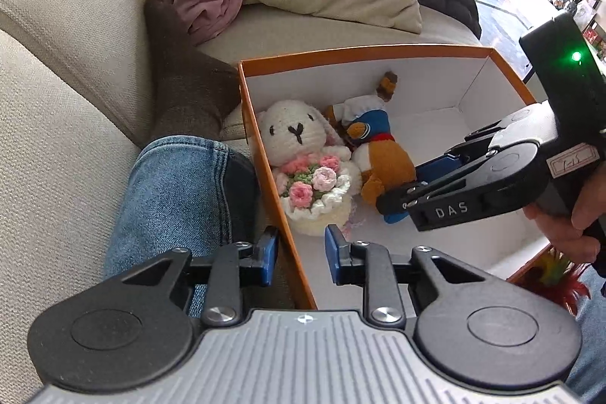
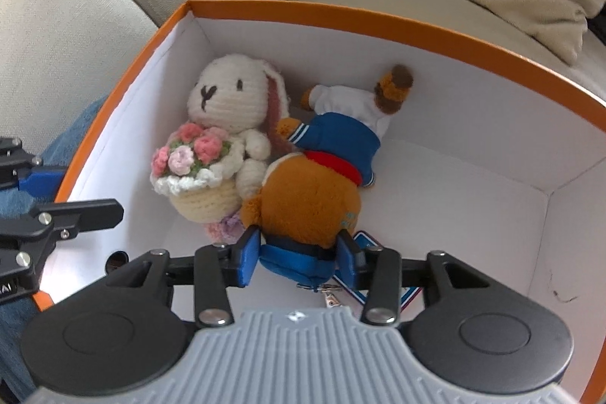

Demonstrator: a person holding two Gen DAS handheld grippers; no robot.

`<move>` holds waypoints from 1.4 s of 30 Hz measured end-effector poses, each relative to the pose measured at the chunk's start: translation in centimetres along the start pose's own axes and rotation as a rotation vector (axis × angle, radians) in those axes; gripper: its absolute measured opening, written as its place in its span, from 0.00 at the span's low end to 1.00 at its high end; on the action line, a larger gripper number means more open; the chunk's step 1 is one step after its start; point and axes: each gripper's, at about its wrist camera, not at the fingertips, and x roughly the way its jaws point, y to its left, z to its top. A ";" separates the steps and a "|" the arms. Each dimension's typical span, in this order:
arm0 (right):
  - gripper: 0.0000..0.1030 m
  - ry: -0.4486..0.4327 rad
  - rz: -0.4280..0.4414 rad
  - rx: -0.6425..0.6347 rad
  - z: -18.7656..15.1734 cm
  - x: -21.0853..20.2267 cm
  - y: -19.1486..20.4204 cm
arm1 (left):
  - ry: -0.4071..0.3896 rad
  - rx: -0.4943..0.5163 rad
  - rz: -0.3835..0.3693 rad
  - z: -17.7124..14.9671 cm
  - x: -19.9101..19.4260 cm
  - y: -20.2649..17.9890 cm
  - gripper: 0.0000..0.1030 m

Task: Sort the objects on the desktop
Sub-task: 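Open the right gripper to release the duck plush inside the box, then move the left gripper to the pink card wallet and grasp it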

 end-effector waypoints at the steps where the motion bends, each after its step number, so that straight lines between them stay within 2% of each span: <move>1: 0.49 -0.002 -0.011 -0.007 -0.1 -0.1 0.1 | -0.011 -0.007 0.002 -0.1 -0.2 0.1 0.29; 7: 0.52 -0.058 -0.068 -0.001 -0.7 -1.5 0.1 | -0.049 -0.014 0.012 -0.5 -1.7 0.2 0.31; 11: 0.53 -0.105 -0.097 0.035 -1.5 -2.7 -0.3 | -0.092 -0.008 0.063 -1.1 -3.0 -0.1 0.31; 18: 0.52 -0.317 -0.114 -0.062 -4.3 -5.5 1.7 | -0.149 -0.003 0.076 -2.8 -5.4 -1.2 0.31; 21: 0.53 -0.383 -0.109 -0.068 -5.6 -6.8 2.0 | -0.169 0.015 0.064 -3.8 -6.4 -2.0 0.31; 28: 0.59 -0.459 -0.150 -0.057 -9.8 -9.8 3.2 | -0.172 0.017 0.005 -6.6 -7.9 -3.5 0.31; 29: 0.63 -0.473 -0.143 -0.056 -10.7 -10.3 3.4 | -0.165 0.020 0.000 -7.2 -7.9 -3.7 0.31; 31: 0.63 -0.498 -0.108 -0.064 -12.3 -11.0 3.9 | -0.152 0.031 -0.018 -8.2 -7.9 -4.1 0.31; 35: 0.62 -0.505 -0.058 -0.062 -15.4 -11.8 4.8 | -0.112 0.034 -0.065 -10.2 -7.9 -4.5 0.31; 37: 0.59 -0.488 -0.062 -0.061 -16.7 -11.5 5.3 | -0.088 0.033 -0.080 -11.2 -7.6 -4.7 0.31; 41: 0.48 -0.423 -0.077 -0.068 -19.0 -9.9 6.3 | -0.045 0.055 -0.054 -13.0 -7.1 -5.1 0.31; 42: 0.47 -0.408 -0.069 -0.063 -19.5 -9.6 6.4 | -0.040 0.060 -0.053 -13.4 -7.2 -5.2 0.31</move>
